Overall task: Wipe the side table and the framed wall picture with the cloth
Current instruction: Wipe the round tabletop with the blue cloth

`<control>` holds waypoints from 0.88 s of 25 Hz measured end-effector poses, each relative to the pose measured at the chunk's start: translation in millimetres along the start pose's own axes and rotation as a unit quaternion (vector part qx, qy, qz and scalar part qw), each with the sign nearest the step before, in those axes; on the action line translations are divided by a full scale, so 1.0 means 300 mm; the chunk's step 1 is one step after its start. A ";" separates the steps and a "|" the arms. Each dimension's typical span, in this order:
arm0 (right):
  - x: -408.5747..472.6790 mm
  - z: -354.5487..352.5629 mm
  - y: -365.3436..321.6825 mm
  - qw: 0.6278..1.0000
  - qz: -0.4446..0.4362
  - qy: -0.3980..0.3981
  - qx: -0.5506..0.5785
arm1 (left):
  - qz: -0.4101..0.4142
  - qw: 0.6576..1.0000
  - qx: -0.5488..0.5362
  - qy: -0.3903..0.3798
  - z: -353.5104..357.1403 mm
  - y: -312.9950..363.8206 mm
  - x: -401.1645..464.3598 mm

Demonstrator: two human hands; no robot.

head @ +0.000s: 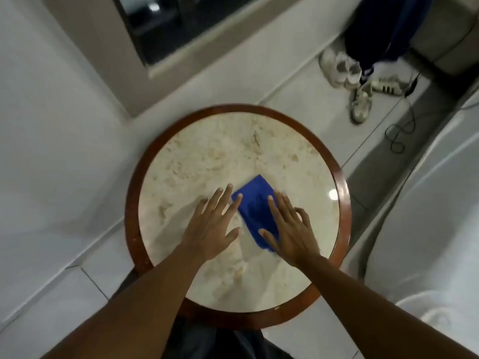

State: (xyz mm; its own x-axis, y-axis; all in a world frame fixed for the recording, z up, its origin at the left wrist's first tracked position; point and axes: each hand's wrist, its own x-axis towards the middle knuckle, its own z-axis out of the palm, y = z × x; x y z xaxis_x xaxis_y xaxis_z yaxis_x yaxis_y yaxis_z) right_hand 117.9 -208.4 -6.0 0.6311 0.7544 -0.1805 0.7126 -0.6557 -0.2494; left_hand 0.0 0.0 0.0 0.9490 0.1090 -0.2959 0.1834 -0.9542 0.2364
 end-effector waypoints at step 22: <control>0.014 -0.379 -0.325 0.960 -0.088 0.235 0.126 | 0.060 0.973 0.139 0.177 -0.414 -0.017 -0.141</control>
State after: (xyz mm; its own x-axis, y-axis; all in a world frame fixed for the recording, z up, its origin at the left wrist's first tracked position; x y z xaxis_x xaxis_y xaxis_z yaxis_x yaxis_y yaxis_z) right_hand 85.8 -144.6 125.8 0.6185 0.7173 0.3207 0.7616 -0.4468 -0.4693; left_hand -9.3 34.9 126.3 0.9972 0.0339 0.0665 0.0356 -0.9991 -0.0246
